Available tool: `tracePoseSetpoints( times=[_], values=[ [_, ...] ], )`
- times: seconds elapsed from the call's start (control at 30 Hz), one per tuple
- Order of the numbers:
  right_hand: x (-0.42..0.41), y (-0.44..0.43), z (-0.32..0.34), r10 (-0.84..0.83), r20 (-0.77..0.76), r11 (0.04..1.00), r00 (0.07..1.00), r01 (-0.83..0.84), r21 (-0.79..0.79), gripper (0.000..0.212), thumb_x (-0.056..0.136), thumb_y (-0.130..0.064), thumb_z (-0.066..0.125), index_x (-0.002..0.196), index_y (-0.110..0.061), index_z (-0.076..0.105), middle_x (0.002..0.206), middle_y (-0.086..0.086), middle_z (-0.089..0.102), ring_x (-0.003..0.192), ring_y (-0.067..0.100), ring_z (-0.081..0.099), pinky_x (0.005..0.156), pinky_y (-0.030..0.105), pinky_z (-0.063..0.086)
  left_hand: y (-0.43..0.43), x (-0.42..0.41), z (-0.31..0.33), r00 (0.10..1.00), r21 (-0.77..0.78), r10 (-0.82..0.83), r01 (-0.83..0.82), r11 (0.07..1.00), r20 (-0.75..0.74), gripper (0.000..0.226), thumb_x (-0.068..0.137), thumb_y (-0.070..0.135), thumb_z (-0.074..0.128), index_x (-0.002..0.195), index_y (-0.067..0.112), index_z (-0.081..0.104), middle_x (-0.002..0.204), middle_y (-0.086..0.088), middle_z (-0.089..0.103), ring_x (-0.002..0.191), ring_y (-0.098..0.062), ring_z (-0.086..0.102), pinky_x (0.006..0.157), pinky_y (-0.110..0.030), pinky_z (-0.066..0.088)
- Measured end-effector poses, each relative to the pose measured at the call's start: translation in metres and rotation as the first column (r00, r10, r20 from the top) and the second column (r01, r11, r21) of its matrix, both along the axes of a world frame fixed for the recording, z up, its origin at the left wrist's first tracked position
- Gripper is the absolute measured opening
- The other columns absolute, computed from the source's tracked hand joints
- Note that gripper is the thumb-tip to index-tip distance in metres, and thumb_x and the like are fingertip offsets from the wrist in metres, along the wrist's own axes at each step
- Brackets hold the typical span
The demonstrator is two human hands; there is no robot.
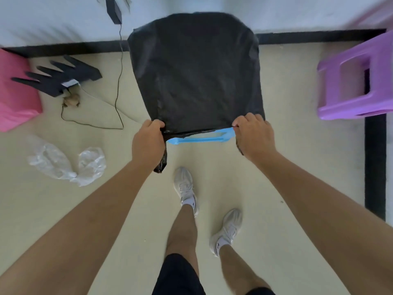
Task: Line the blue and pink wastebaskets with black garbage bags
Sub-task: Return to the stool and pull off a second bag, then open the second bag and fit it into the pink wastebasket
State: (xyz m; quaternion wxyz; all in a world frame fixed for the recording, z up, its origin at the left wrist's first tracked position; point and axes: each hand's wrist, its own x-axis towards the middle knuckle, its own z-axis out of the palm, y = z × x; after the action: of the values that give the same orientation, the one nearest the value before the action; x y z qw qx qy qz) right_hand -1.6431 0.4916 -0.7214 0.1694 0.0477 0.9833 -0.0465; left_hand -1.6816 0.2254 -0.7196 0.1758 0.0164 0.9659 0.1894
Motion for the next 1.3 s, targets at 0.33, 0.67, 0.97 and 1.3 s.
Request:
tracePoseSetpoints(
  times=[0.33, 0.67, 0.97, 1.3],
  values=[
    [0.02, 0.033, 0.192, -0.28, -0.079, 0.919, 0.957, 0.244, -0.309, 0.014, 0.089, -0.009, 0.047, 0.1, -0.014, 0.052, 0.091, 0.009, 0.061, 0.076, 0.034, 0.056, 0.062, 0.035, 0.036, 0.064, -0.023, 0.2, 0.977, 0.298, 0.161, -0.115, 0.948, -0.137, 0.04, 0.088, -0.005, 0.043, 0.124, 0.011, 0.046, 0.124, -0.014, 0.044, 0.085, -0.02, 0.046, 0.075, -0.03, 0.037],
    [0.158, 0.093, 0.324, -0.853, -0.255, 0.522, 0.455, 0.759, -0.389, 0.03, 0.098, -0.015, 0.043, 0.119, -0.012, 0.064, 0.116, 0.013, 0.056, 0.097, 0.034, 0.06, 0.086, 0.04, 0.049, 0.201, -0.012, 0.337, 0.633, 0.176, -0.667, 0.763, 0.621, -0.393, 0.038, 0.091, 0.052, 0.053, 0.112, 0.02, 0.054, 0.11, -0.002, 0.046, 0.076, -0.017, 0.054, 0.063, -0.031, 0.047],
    [0.447, 0.067, 0.438, -0.917, -0.334, -0.033, -0.22, 0.874, -0.485, 0.021, 0.094, -0.004, 0.037, 0.095, -0.024, 0.043, 0.076, 0.003, 0.057, 0.064, 0.028, 0.055, 0.053, 0.041, 0.046, 0.366, 0.212, 0.461, -0.051, 0.043, -0.821, 0.995, -0.091, -0.569, 0.021, 0.084, 0.015, 0.063, 0.103, 0.023, 0.058, 0.096, 0.002, 0.062, 0.073, -0.025, 0.063, 0.058, -0.029, 0.039],
    [0.805, -0.133, 0.49, -0.461, -0.306, -0.587, -0.833, 0.545, -0.598, 0.034, 0.084, -0.03, 0.046, 0.055, -0.013, 0.05, 0.061, 0.001, 0.052, 0.063, 0.024, 0.051, 0.054, 0.032, 0.037, 0.294, 0.653, 0.528, -0.467, 0.032, -0.563, 0.75, -0.661, -0.681, 0.038, 0.069, 0.007, 0.066, 0.075, 0.023, 0.032, 0.059, 0.008, 0.038, 0.045, -0.012, 0.037, 0.043, -0.026, 0.028]
  ],
)
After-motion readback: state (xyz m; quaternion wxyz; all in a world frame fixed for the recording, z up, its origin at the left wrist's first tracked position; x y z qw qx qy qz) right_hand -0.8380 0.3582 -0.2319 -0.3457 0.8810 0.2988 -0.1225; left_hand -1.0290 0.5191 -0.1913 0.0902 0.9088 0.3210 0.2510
